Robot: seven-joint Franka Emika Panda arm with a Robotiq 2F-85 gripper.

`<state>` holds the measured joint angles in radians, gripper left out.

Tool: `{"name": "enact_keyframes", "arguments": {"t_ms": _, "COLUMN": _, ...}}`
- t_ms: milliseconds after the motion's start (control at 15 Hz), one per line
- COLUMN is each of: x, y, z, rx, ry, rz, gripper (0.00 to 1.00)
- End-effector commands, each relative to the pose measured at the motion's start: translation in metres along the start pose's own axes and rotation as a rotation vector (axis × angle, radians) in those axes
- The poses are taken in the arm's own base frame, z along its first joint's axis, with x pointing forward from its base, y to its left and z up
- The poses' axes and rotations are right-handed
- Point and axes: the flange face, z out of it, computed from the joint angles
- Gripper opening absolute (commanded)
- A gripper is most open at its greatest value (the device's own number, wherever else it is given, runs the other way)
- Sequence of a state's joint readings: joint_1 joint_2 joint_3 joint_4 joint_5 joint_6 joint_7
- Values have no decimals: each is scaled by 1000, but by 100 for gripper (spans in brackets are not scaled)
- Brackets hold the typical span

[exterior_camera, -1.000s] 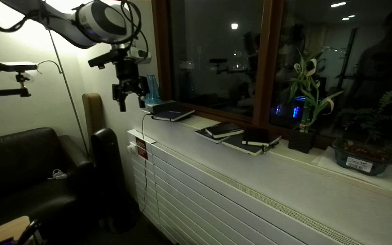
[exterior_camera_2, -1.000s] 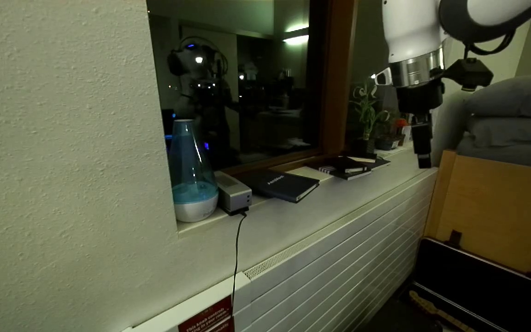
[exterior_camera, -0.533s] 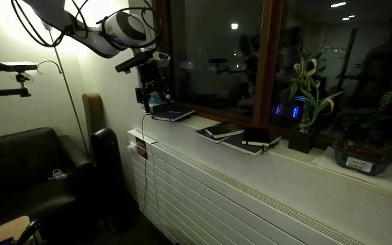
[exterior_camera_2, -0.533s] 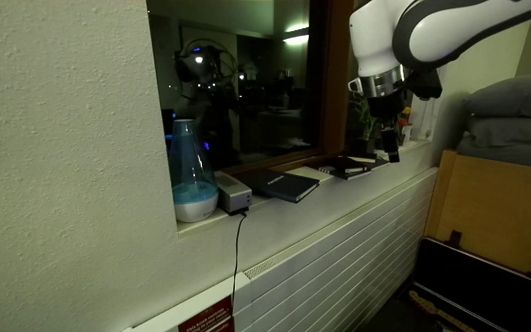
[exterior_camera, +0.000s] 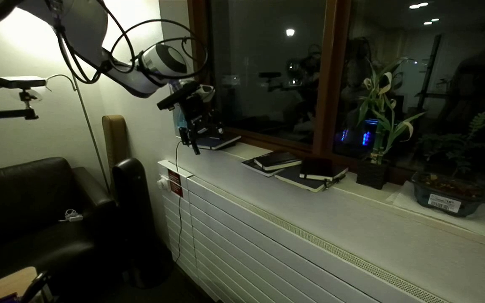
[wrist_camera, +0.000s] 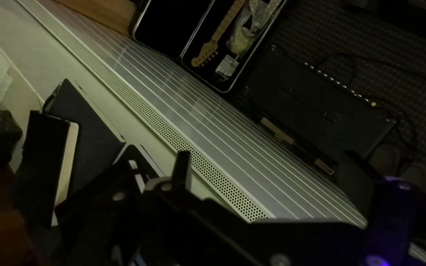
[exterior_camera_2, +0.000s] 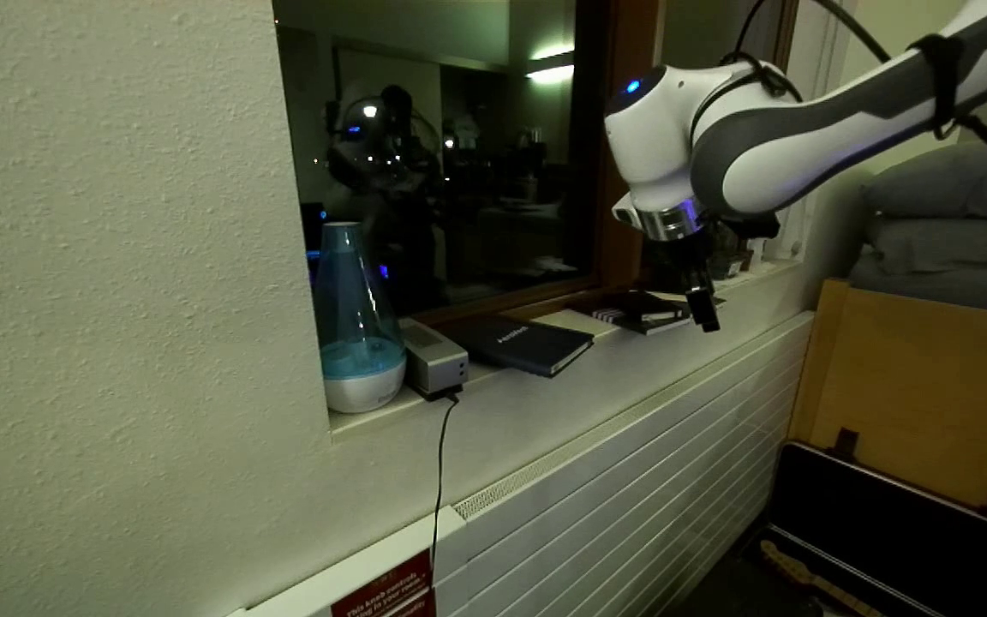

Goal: Put one middle book on top of the book on the left.

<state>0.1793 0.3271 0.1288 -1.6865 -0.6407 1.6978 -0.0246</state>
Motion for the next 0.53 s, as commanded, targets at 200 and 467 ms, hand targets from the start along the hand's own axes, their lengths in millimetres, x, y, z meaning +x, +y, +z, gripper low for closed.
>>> {"name": "enact_keyframes", "arguments": {"t_ms": 200, "x": 35, "y": -33, "z": 22, "rx": -154, "ry": -21, "rz": -112, "gripper": 100}}
{"name": "enact_keyframes", "arguments": {"t_ms": 467, "x": 55, "y": -36, "z": 45, "rx": -302, "ry": -45, "rz": -113, "gripper": 100}}
